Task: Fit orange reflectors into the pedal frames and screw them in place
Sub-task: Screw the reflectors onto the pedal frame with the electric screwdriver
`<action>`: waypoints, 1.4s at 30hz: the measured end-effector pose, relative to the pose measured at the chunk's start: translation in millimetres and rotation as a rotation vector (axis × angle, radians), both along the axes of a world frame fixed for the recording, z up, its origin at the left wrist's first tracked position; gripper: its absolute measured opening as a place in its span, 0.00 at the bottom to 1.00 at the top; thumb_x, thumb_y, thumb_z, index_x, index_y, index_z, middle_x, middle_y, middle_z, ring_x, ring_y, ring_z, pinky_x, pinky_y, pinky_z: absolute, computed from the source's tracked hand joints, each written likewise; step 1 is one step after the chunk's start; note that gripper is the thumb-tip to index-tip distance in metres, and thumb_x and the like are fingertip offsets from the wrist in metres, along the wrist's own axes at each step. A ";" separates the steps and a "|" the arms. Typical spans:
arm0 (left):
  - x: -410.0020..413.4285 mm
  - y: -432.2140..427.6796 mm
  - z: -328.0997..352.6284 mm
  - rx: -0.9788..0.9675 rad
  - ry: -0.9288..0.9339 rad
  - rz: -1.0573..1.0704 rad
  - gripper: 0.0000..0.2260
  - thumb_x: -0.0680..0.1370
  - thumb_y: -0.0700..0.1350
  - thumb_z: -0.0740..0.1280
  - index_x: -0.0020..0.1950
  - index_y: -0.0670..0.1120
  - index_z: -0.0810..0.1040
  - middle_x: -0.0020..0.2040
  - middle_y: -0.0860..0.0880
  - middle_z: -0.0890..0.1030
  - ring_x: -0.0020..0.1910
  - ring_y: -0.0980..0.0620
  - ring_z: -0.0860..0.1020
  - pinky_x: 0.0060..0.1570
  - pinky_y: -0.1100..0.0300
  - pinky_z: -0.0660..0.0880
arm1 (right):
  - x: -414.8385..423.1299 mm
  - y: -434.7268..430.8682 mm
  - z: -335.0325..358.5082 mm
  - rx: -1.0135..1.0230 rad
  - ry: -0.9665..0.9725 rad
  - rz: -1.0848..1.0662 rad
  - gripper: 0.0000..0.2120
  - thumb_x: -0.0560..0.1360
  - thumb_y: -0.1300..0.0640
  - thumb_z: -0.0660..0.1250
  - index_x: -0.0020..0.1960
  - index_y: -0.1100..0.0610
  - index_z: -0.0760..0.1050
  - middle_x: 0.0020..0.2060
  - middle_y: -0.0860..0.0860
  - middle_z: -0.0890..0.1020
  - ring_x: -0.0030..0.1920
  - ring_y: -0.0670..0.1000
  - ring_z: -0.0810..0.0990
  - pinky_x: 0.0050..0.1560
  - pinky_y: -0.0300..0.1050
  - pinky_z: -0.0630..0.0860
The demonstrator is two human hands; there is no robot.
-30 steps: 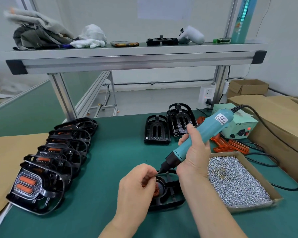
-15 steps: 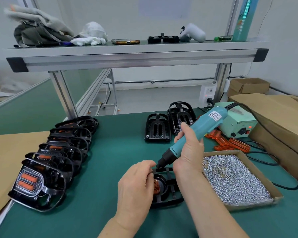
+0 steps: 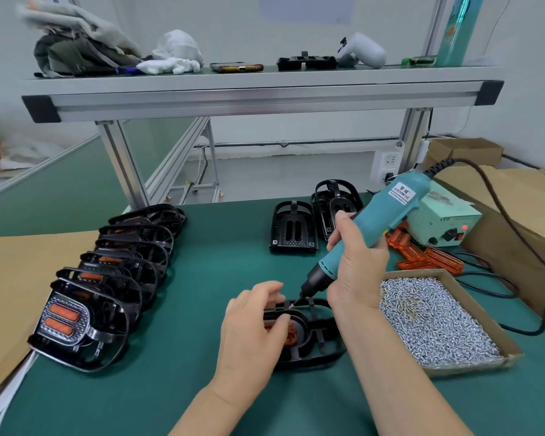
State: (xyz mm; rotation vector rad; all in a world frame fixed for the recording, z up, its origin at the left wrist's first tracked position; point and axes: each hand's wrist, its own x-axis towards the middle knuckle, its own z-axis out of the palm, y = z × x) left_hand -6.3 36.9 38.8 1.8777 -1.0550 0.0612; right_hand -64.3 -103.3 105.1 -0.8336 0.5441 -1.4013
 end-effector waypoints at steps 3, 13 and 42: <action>11.4 6.6 -4.5 0.034 -0.035 -0.004 0.13 0.71 0.45 0.69 0.53 0.56 0.80 0.52 0.65 0.78 0.58 0.63 0.72 0.61 0.61 0.65 | -1.7 0.5 -3.5 -0.057 0.041 -0.003 0.08 0.70 0.58 0.74 0.44 0.54 0.75 0.28 0.49 0.75 0.28 0.46 0.72 0.32 0.36 0.73; 20.9 12.9 -34.5 0.165 0.093 -0.069 0.08 0.73 0.40 0.73 0.41 0.54 0.84 0.62 0.56 0.75 0.67 0.55 0.68 0.68 0.49 0.64 | 7.2 16.0 -25.0 -0.189 0.202 0.027 0.07 0.71 0.57 0.74 0.39 0.52 0.75 0.27 0.47 0.75 0.26 0.47 0.72 0.30 0.37 0.71; 23.3 8.9 -47.4 0.131 0.050 -0.064 0.04 0.71 0.45 0.70 0.39 0.53 0.82 0.61 0.57 0.73 0.64 0.57 0.66 0.65 0.50 0.66 | 20.8 21.3 -34.8 -0.295 0.310 0.130 0.16 0.70 0.51 0.74 0.37 0.59 0.70 0.26 0.48 0.71 0.28 0.48 0.68 0.29 0.37 0.69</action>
